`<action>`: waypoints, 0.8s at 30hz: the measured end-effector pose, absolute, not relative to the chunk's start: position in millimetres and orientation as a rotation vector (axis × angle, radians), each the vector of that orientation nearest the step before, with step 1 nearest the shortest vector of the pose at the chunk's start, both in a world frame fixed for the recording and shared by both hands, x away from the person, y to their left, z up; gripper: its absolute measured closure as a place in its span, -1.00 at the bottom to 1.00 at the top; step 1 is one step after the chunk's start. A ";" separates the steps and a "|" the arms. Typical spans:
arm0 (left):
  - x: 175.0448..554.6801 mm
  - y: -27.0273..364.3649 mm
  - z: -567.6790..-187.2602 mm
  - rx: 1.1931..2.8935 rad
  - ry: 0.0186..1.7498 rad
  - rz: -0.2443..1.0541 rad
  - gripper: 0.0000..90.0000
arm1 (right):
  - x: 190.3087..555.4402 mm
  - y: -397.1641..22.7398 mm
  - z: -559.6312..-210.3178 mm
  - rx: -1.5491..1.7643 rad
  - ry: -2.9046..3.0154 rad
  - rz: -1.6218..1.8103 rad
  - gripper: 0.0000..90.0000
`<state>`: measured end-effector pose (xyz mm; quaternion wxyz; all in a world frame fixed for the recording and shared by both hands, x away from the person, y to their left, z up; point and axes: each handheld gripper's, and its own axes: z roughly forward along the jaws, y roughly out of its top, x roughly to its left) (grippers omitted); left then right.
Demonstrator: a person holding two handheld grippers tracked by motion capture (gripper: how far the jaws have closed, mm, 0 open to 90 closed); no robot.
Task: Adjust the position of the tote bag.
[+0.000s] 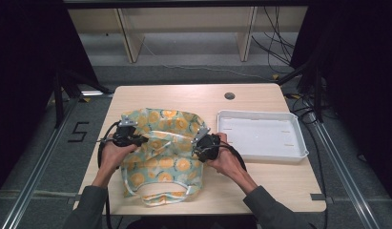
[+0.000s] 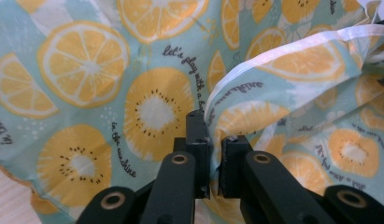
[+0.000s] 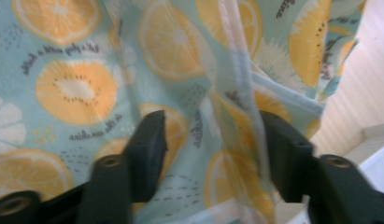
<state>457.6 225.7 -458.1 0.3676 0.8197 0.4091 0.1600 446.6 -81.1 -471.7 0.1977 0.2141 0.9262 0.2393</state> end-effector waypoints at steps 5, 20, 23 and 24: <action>454.3 226.0 -460.7 2.145 1.039 0.417 0.70 | 449.1 -81.2 -481.8 0.496 2.685 0.627 0.95; 359.1 218.5 -431.4 2.256 0.942 0.615 -0.28 | 451.2 -85.8 -463.8 0.518 2.700 0.760 1.00; 364.9 208.8 -454.3 2.372 0.962 0.642 -0.33 | 450.7 -83.9 -461.7 0.517 2.696 0.769 1.00; 368.0 206.6 -462.3 2.396 0.957 0.657 -0.37 | 450.6 -83.8 -460.5 0.516 2.695 0.774 1.00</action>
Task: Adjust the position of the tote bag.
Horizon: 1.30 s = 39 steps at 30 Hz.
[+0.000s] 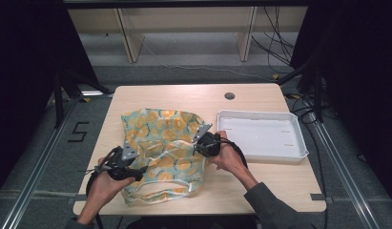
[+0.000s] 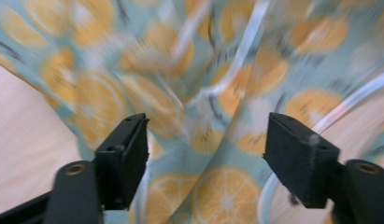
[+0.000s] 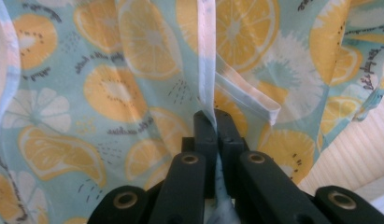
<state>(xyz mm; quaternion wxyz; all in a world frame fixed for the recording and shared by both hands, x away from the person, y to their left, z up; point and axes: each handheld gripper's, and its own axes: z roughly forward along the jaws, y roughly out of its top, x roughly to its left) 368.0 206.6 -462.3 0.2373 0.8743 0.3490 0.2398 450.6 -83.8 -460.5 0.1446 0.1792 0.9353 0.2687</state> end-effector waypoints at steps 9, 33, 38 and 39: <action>395.6 196.1 -497.7 2.475 1.018 0.719 0.05 | 448.6 -86.5 -448.5 0.531 2.691 0.858 1.00; 432.1 214.7 -379.7 2.210 0.880 0.623 0.99 | 418.7 -97.2 -394.1 0.551 2.422 1.097 -0.08; 441.7 208.5 -364.4 2.199 0.867 0.618 0.99 | 403.3 -70.7 -408.4 0.421 2.491 1.073 -0.13; 442.0 207.6 -362.9 2.191 0.884 0.602 0.99 | 404.3 -63.8 -417.8 0.410 2.508 1.037 -0.17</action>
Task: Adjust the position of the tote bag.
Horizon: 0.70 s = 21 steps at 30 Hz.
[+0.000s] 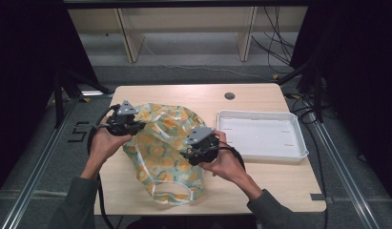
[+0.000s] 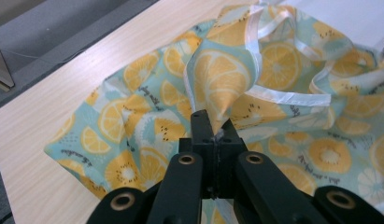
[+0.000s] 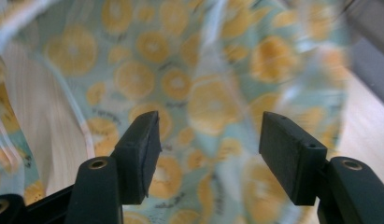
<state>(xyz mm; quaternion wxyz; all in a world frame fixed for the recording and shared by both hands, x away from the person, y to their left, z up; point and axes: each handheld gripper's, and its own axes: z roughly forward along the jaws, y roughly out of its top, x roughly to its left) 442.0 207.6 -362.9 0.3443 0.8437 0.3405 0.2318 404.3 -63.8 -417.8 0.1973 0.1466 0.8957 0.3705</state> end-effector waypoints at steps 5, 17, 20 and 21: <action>447.8 208.4 -355.1 2.170 0.867 0.594 0.99 | 415.6 -47.4 -445.5 0.433 2.474 0.816 -0.27; 455.3 227.6 -372.0 2.147 0.967 0.657 0.99 | 464.8 -61.4 -407.6 0.414 2.326 0.849 1.00; 459.9 231.7 -381.9 2.115 0.996 0.675 0.99 | 487.6 -54.6 -391.5 0.411 2.271 0.846 1.00; 460.9 233.2 -383.4 2.123 1.006 0.681 0.98 | 493.8 -51.0 -389.2 0.410 2.265 0.851 1.00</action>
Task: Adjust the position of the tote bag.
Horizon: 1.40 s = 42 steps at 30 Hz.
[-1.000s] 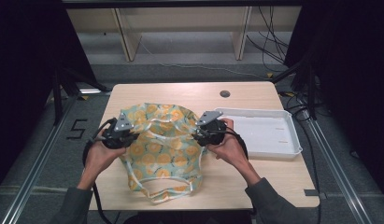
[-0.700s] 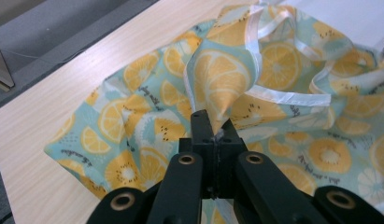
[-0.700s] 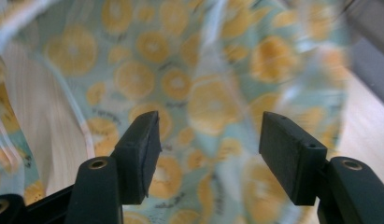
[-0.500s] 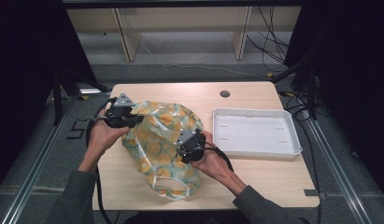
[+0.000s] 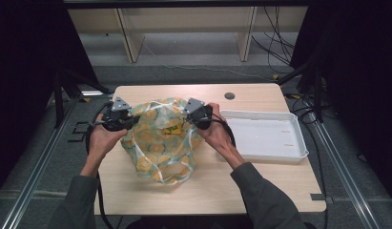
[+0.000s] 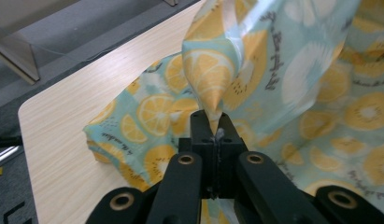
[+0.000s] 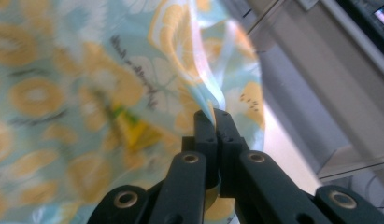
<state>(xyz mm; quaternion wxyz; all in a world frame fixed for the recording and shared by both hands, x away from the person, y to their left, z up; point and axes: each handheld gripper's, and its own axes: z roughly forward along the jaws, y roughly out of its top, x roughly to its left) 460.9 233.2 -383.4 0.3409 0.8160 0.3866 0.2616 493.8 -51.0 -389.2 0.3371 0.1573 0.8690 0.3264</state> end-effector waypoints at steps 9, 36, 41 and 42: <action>487.1 243.0 -419.7 2.045 1.121 0.676 0.97 | 541.0 -26.5 -394.1 0.471 2.266 0.858 1.00; 516.9 222.1 -490.7 2.081 1.253 0.600 0.97 | 558.5 -60.8 -421.4 0.910 2.408 0.926 0.01; 514.4 223.4 -492.2 2.111 1.247 0.580 0.94 | 556.1 -57.0 -432.1 0.782 2.396 0.825 0.71; 513.7 223.0 -493.5 2.103 1.240 0.586 0.92 | 558.4 -55.0 -435.6 0.774 2.404 0.810 0.80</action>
